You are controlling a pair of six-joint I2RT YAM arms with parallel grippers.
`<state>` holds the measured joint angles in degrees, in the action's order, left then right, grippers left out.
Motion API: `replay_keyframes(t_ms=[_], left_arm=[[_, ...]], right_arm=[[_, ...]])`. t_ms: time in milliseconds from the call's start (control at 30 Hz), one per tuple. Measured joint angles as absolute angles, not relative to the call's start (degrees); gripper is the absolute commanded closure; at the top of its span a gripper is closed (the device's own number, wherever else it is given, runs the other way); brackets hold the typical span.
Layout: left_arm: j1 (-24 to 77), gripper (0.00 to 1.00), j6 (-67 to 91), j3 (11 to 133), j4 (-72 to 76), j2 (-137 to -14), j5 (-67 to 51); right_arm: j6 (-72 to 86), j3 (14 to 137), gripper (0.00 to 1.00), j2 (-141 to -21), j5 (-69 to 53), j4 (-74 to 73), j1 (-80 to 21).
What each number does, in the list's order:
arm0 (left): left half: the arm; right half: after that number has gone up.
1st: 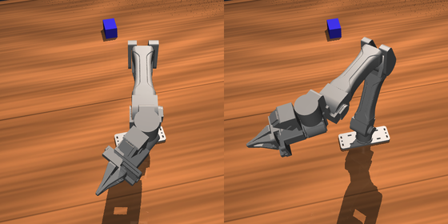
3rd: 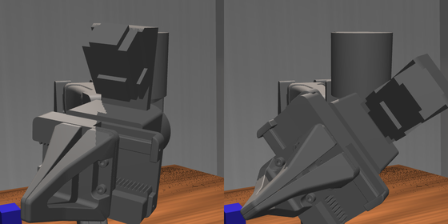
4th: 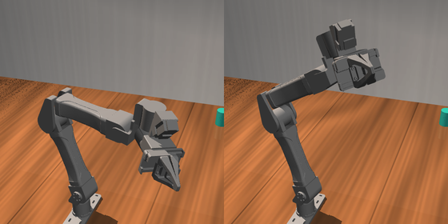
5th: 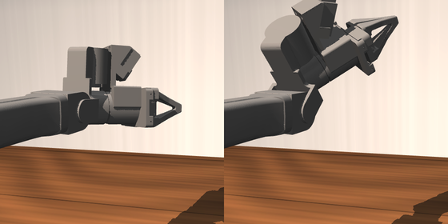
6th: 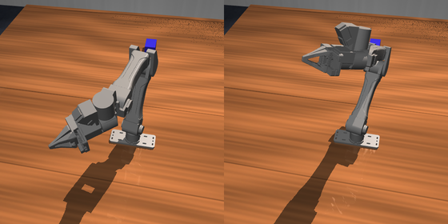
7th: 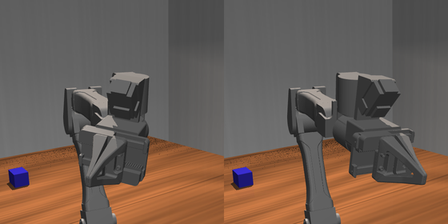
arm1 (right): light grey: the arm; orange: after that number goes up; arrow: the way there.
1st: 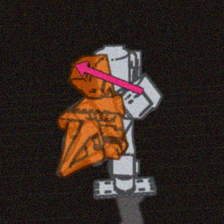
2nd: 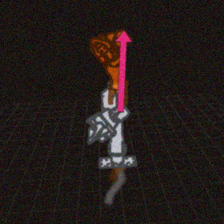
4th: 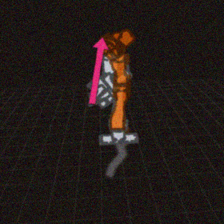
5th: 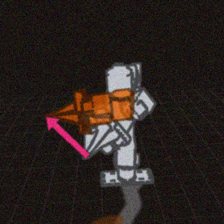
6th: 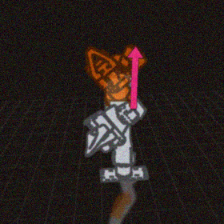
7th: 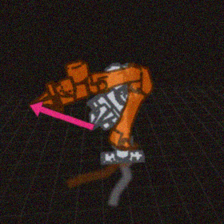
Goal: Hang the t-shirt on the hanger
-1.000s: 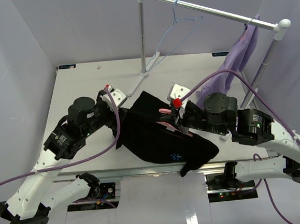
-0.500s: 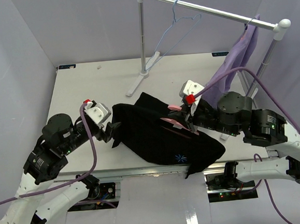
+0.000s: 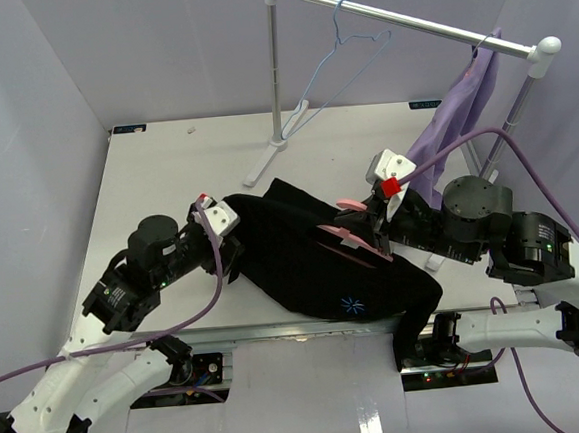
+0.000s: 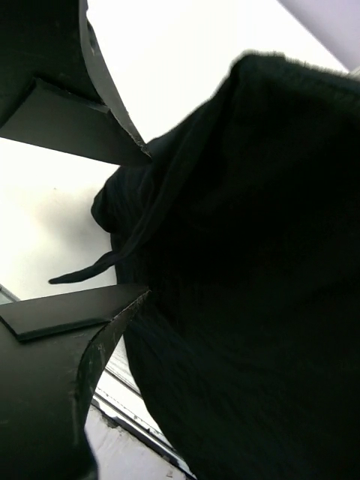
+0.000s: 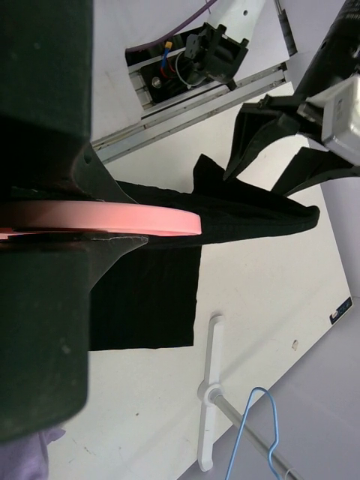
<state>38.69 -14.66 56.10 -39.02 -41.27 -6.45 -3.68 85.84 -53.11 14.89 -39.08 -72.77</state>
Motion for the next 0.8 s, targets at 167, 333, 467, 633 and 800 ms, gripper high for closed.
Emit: replay_keyframes(t_ms=[167, 333, 467, 633, 800], left_arm=[[38.68, 1.0, -14.18, 54.56, -36.45, -42.39, -6.08], [38.69, 1.0, -13.88, 54.39, -34.99, -42.08, -1.71], [38.7, 1.0, -13.33, 54.39, -34.9, -43.49, 6.02], [38.7, 1.0, -12.73, 54.35, -34.99, -46.91, 12.74], [38.7, 1.0, -12.58, 54.33, -35.55, -47.94, 17.25]], right_arm=[[-3.45, 85.84, 0.92, -52.02, 14.9, -39.16, -72.77], [-3.41, 85.82, 0.92, -50.64, 15.3, -39.3, -72.77], [-3.4, 85.82, 0.92, -49.59, 15.55, -39.43, -72.77], [-3.4, 85.82, 0.92, -49.1, 15.62, -40.54, -72.77], [-3.4, 85.82, 0.92, -49.1, 15.93, -40.64, -72.77]])
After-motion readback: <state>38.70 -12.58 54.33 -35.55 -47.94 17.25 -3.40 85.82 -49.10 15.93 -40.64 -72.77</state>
